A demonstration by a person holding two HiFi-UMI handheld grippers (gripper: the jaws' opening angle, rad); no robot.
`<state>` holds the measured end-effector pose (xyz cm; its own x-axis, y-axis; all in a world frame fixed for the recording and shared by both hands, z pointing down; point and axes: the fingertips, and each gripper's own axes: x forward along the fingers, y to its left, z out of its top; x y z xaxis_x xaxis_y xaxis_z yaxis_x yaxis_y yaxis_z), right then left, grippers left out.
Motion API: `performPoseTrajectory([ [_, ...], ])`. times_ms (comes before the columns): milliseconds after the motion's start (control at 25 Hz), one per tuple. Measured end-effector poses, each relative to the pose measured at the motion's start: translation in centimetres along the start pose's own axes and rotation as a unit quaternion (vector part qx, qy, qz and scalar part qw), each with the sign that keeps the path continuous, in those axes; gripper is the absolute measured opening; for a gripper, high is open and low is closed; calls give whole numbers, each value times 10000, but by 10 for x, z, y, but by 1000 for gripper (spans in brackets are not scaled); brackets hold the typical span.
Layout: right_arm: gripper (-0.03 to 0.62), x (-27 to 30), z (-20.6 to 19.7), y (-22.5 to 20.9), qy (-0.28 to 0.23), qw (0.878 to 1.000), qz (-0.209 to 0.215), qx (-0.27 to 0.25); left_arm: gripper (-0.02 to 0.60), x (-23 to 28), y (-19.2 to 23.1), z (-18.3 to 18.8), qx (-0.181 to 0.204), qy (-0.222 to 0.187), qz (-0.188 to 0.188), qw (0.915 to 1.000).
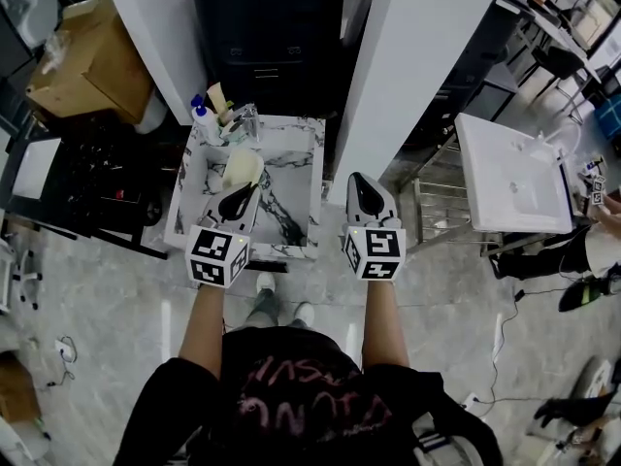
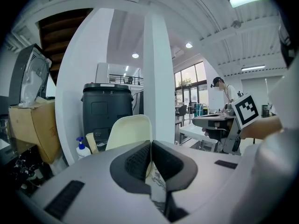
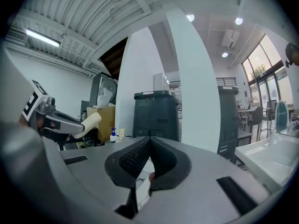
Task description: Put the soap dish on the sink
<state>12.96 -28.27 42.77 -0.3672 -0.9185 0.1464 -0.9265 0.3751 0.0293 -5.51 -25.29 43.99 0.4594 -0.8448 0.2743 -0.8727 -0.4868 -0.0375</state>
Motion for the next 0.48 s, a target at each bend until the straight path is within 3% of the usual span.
performPoseTrajectory([
  [480,12,41,17,-11,-115,9992,-380,-10,25,45,31,3,-23,-13,-412,9991],
])
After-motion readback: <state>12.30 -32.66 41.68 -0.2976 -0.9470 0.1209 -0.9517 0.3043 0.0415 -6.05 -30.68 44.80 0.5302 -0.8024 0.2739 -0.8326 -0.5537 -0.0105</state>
